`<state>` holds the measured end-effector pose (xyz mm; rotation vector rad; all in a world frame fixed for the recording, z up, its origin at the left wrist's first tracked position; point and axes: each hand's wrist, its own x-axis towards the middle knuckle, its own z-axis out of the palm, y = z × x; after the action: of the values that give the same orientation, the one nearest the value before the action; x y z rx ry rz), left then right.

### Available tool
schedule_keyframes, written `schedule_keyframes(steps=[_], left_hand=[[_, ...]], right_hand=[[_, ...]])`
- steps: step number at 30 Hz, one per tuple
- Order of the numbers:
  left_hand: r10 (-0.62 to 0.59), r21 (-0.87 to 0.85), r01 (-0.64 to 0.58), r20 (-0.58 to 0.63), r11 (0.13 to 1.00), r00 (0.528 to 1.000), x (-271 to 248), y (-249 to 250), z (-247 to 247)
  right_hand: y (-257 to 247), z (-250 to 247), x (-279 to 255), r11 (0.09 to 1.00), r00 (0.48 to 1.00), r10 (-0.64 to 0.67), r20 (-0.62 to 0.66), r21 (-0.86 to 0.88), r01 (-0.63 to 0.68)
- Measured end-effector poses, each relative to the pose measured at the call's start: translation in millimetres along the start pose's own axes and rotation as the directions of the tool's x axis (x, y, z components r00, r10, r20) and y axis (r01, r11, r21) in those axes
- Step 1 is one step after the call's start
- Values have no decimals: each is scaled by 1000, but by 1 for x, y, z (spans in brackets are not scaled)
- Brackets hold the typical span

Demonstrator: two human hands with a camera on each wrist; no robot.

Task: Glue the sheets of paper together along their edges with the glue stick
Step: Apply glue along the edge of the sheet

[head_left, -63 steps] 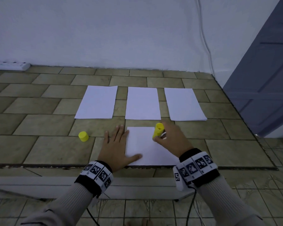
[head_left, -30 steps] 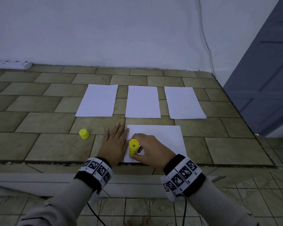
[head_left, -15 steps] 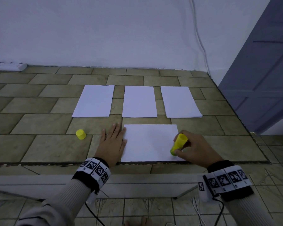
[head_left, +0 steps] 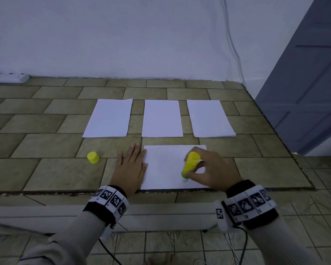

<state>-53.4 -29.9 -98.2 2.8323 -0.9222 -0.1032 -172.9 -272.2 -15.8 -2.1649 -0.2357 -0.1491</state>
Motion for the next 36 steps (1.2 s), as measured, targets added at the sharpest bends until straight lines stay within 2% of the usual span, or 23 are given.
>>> schedule_keyframes(steps=[3,7,14,18,22,28,31,36], left_hand=[[7,-17,-8,-15,1000,1000,0,0,0],[35,-54,-37,-40,998,999,-1,-4,2],[42,-80,-45,-39,996,998,0,-6,5],[40,-76,-42,-31,996,999,0,-6,4],[31,-71,-30,10,997,999,-1,-7,5],[29,-44,-29,-2,999,1000,0,-7,6],[27,-34,-28,-22,999,999,0,-4,3],[-29,-36,30,38,999,999,-3,4,-8]], right_hand=[[-10,29,22,1000,995,6,100,-7,-5],[-21,55,43,998,976,-40,216,-37,49],[-25,61,63,990,949,-54,312,-106,92],[-19,55,81,991,953,-21,302,-121,60],[-13,48,107,977,967,38,253,-211,17],[-2,40,139,969,973,121,199,-238,-72],[1,35,134,970,975,148,163,-218,-111],[4,19,89,991,979,125,158,-60,-117]])
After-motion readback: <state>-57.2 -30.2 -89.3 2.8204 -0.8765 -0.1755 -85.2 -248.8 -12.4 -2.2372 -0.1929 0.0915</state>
